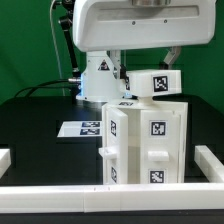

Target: Assemble cabinet

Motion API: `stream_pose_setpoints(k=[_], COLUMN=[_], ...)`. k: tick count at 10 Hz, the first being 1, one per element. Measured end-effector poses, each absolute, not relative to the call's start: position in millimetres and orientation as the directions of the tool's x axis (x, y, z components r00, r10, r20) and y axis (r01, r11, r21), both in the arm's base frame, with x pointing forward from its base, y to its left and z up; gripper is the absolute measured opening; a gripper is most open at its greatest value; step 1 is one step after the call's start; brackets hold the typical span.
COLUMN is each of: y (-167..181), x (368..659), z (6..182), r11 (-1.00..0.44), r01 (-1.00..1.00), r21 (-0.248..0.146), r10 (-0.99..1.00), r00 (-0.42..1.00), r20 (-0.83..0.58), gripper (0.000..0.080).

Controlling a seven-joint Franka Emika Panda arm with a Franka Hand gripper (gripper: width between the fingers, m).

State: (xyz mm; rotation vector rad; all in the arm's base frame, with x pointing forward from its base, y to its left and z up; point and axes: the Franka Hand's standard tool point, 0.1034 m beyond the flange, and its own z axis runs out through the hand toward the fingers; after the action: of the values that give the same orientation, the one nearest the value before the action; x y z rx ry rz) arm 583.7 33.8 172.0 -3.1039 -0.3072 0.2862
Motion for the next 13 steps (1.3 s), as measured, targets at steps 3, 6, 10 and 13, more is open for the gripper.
stream_pose_setpoints(k=[3, 6, 10, 13], y=[34.3, 34.0, 33.9, 33.7], x=[583.6, 583.7, 584.2, 584.1], z=[165.9, 161.4, 161.7, 161.1], r11=[-0.981, -0.98, -0.98, -0.981], r01=[0.195, 0.195, 0.195, 0.195], r21=[-0.026, -0.025, -0.024, -0.024], r10=[0.196, 0.196, 0.196, 0.196], r00=[0.962, 0.962, 0.962, 0.962], r20=[-0.189, -0.192, -0.188, -0.189], gripper=[0.0563, 0.0563, 0.0563, 0.0677])
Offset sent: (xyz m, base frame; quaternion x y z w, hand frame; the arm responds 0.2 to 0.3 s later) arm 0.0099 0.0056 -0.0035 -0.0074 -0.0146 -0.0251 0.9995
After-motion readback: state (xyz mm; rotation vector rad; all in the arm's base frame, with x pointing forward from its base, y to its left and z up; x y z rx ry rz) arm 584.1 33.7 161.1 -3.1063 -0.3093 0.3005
